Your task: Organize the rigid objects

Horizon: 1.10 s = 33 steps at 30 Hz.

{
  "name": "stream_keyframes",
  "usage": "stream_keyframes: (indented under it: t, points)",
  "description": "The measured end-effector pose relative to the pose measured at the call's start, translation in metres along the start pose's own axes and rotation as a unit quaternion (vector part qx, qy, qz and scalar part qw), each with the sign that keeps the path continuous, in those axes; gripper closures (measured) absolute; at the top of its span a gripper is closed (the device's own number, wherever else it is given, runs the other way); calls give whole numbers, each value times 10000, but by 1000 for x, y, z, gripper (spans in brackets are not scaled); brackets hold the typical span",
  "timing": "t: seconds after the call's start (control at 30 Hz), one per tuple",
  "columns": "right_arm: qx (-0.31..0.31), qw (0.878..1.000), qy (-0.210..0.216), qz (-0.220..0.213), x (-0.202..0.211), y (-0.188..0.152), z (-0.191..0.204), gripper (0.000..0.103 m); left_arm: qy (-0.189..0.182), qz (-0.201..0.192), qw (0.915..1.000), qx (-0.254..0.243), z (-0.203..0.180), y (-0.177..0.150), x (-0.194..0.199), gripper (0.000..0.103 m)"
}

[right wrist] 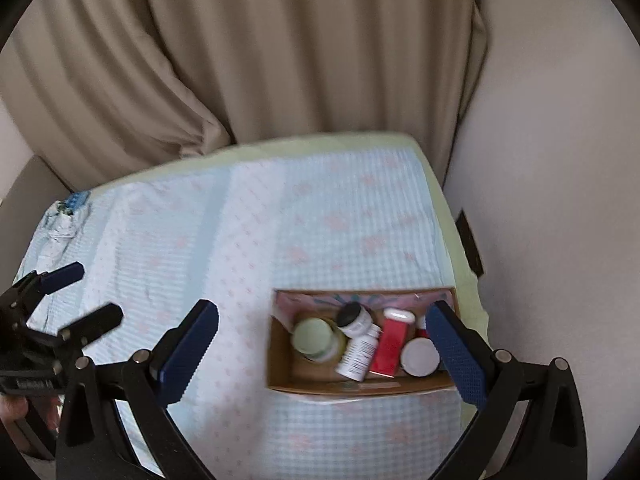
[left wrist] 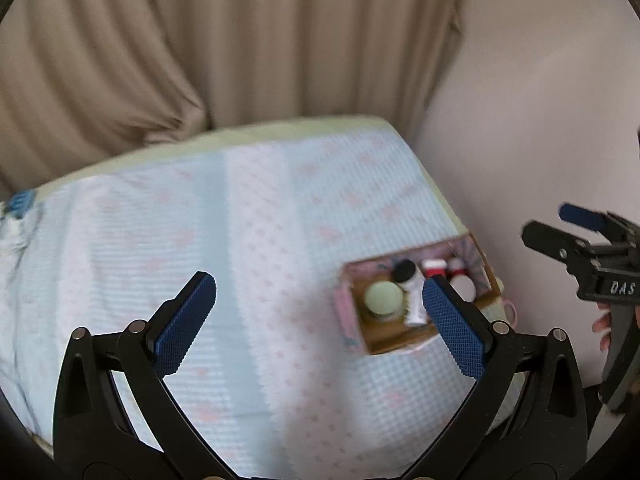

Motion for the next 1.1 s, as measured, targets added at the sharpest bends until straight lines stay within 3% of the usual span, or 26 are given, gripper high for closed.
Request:
stream_keyframes:
  t: [0.17, 0.37, 0.67, 1.1]
  points:
    - [285, 9988, 7, -402, 33, -6, 65, 0, 354, -530, 9976, 258, 51, -10, 51, 0]
    - [399, 9962, -51, -774, 52, -26, 112, 0, 512, -795, 9943, 489, 79, -33, 79, 0]
    - [413, 9940, -261, -978, 63, -38, 129, 0, 578, -1033, 9907, 673, 99, -50, 97, 0]
    - [444, 9930, -333, -1044, 65, -36, 134, 0, 624, -1078, 9895, 733, 103, -53, 102, 0]
Point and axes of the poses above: each gripper's, at about its wrist camera, not at the fingertips, and x roughly against the way its jaws point, z to its left, y to its top, the point moved 6 cm from there along -x, roughly the way its jaws point, and after that the axes turned 13 degrees about y, right-handed, at the moved point
